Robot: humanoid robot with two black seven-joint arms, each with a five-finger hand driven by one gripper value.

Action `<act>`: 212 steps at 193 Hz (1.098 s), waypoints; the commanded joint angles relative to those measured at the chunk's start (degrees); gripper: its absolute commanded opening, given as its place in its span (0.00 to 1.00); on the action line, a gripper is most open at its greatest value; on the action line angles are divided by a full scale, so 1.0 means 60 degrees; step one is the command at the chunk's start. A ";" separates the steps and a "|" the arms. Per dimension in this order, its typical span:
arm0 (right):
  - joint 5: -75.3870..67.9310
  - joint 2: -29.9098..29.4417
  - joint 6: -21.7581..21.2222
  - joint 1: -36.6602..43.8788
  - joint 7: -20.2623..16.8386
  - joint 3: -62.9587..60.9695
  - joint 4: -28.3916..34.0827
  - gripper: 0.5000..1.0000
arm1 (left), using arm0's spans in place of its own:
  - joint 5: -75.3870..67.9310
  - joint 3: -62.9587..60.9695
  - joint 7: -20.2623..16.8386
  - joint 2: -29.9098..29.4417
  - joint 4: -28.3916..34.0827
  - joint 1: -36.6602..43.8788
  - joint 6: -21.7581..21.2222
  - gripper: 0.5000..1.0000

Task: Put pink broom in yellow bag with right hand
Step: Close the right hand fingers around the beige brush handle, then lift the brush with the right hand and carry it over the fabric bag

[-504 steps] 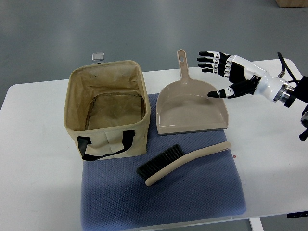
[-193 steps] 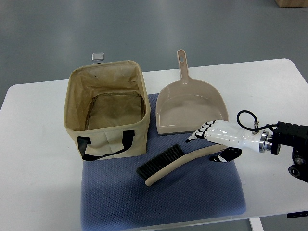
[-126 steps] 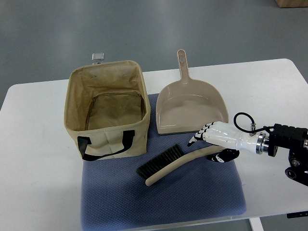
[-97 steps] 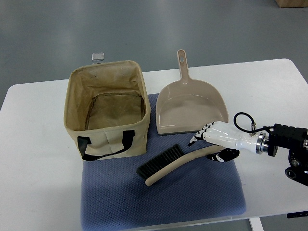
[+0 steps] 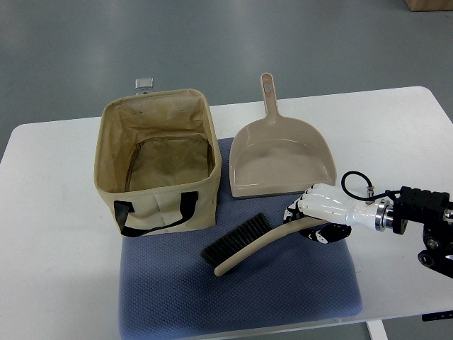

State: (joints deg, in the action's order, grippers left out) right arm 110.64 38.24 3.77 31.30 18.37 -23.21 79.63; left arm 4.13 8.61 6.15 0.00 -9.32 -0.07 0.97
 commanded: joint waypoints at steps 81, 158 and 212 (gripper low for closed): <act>-0.0335 0.0481 0.0968 0.0423 0.0044 -0.0805 -0.0074 0.00 | 0.0000 0.0000 0.0000 0.0000 0.0000 -0.0003 0.0000 1.00; -0.1931 0.1477 0.0851 0.2766 0.0059 -0.1024 -0.0279 0.00 | 0.0000 0.0000 0.0000 0.0000 0.0000 -0.0003 0.0000 1.00; -0.2650 0.1302 0.0382 0.4525 0.0000 -0.0966 -0.1070 0.00 | 0.0000 0.0000 0.0000 0.0000 0.0000 -0.0003 0.0000 1.00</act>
State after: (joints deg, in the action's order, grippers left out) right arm 94.81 46.75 7.68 55.05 18.49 -29.06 74.85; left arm 4.13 8.61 6.15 0.00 -9.32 -0.08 0.97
